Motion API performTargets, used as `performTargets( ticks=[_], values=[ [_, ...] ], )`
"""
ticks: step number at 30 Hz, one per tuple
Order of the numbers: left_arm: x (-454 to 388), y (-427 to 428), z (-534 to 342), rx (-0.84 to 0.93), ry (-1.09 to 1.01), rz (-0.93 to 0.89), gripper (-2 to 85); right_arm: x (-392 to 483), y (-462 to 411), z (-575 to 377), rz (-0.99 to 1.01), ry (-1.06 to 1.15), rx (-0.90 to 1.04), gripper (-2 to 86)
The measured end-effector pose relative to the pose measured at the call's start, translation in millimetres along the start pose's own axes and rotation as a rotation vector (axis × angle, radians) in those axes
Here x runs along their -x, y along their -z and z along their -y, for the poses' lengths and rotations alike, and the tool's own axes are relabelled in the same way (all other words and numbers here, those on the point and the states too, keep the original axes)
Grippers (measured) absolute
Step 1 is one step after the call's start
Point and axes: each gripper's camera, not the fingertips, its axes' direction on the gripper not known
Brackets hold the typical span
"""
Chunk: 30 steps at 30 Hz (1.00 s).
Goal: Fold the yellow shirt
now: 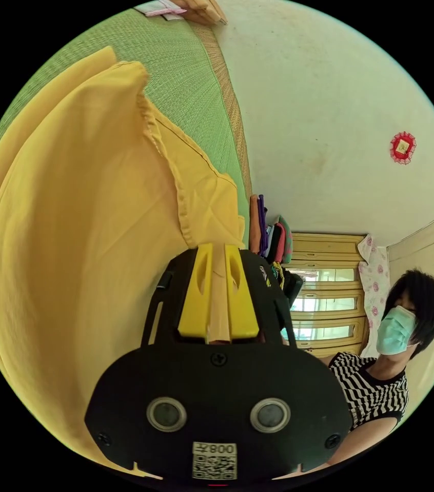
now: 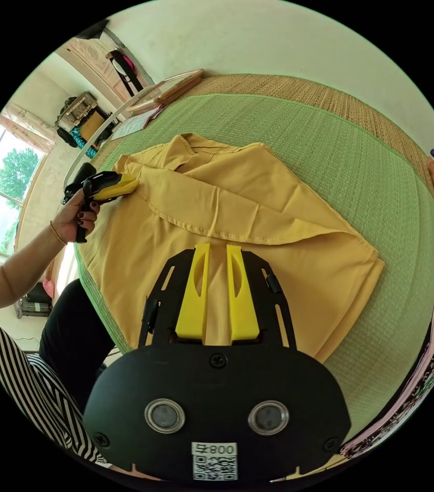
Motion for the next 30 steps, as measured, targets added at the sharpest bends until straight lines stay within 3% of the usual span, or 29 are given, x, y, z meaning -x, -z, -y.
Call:
performTargets(
  ticks=[8,15,22,30],
  values=[
    [-5,9,-16,0.012,-0.039,-0.029,4.5,-9,-15,-5,0.032,-0.007,-0.019,6.0],
    [-12,-9,-35,0.142,-0.08,-0.021,5.1,-19,-8,9,0.053,0.001,-0.127,5.0],
    [-32,-42,-35,0.318,-0.19,0.164,4.2,-36,-11,27,0.079,-0.012,-0.178,3.2],
    [-60,-25,-16,0.227,-0.305,0.318,2.7,-52,-27,37,0.064,-0.021,-0.186,2.5]
  ],
)
